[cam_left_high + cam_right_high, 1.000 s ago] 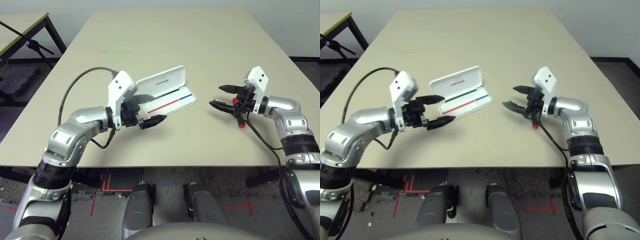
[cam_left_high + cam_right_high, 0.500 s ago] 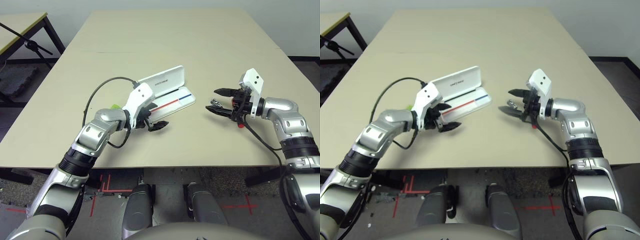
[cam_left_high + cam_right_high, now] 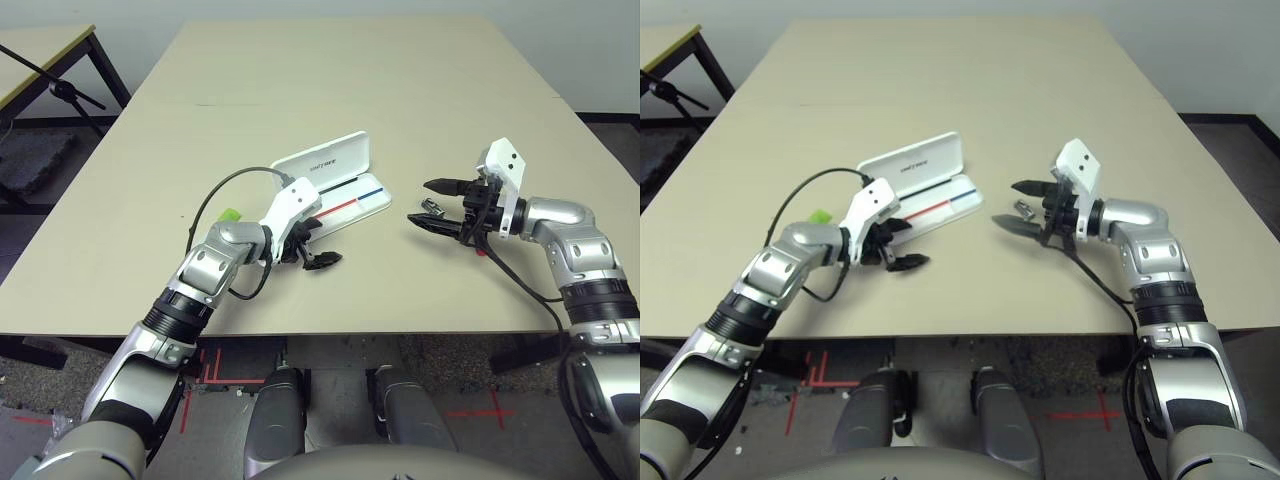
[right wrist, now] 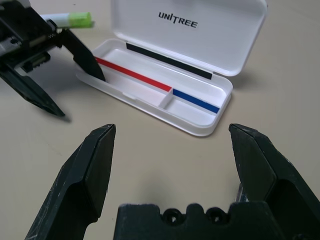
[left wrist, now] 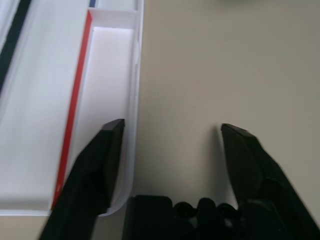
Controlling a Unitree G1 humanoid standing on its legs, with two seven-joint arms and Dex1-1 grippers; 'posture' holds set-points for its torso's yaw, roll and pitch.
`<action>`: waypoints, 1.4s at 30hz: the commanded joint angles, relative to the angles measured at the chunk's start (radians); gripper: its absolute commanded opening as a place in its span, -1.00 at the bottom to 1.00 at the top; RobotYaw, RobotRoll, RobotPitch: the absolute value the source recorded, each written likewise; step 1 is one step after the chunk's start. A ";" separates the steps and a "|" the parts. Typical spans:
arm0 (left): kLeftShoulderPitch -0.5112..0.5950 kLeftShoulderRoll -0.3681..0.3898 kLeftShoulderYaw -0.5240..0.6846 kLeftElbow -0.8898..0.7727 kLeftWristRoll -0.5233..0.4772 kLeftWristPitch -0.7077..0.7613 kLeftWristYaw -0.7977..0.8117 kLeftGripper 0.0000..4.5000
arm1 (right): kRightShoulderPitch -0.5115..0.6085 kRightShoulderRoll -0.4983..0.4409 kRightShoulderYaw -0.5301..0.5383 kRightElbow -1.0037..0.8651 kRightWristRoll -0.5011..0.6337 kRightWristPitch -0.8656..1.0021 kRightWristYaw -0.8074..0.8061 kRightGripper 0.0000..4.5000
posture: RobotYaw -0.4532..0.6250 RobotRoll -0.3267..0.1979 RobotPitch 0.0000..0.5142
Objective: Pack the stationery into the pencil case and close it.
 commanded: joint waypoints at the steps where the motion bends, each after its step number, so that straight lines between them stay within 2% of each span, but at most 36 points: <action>1: -0.004 -0.001 -0.002 0.017 0.007 0.027 -0.015 0.24 | 0.017 0.001 0.005 -0.027 0.016 0.018 -0.004 1.00 | -0.32 0.25 -0.65; 7: -0.002 0.013 0.010 0.011 -0.005 0.011 -0.056 -0.75 | 0.031 -0.013 0.010 -0.067 0.045 0.072 0.026 1.00 | -0.32 0.25 -0.64; 8: -0.004 0.019 0.011 0.009 -0.003 0.000 -0.065 -0.96 | 0.039 -0.022 0.016 -0.086 0.053 0.094 0.040 1.00 | -0.31 0.25 -0.64; 9: -0.005 0.025 0.011 0.006 0.001 -0.012 -0.074 -1.00 | 0.047 -0.031 0.021 -0.102 0.058 0.113 0.052 1.00 | -0.31 0.25 -0.64; 20: 0.050 0.160 0.008 -0.100 0.008 -0.284 -0.295 -1.00 | 0.105 -0.117 0.066 -0.214 0.109 0.265 0.144 1.00 | -0.30 0.25 -0.62; 26: 0.089 0.202 -0.004 -0.122 0.021 -0.355 -0.358 -1.00 | 0.117 -0.141 0.088 -0.251 0.122 0.305 0.171 1.00 | -0.29 0.25 -0.59; 32: 0.115 0.212 -0.014 -0.078 0.054 -0.401 -0.371 -1.00 | 0.130 -0.163 0.103 -0.282 0.131 0.332 0.185 1.00 | -0.28 0.25 -0.56; 42: 0.124 0.188 -0.014 -0.040 0.080 -0.395 -0.342 -1.00 | 0.135 -0.177 0.110 -0.300 0.132 0.344 0.192 1.00 | -0.29 0.25 -0.55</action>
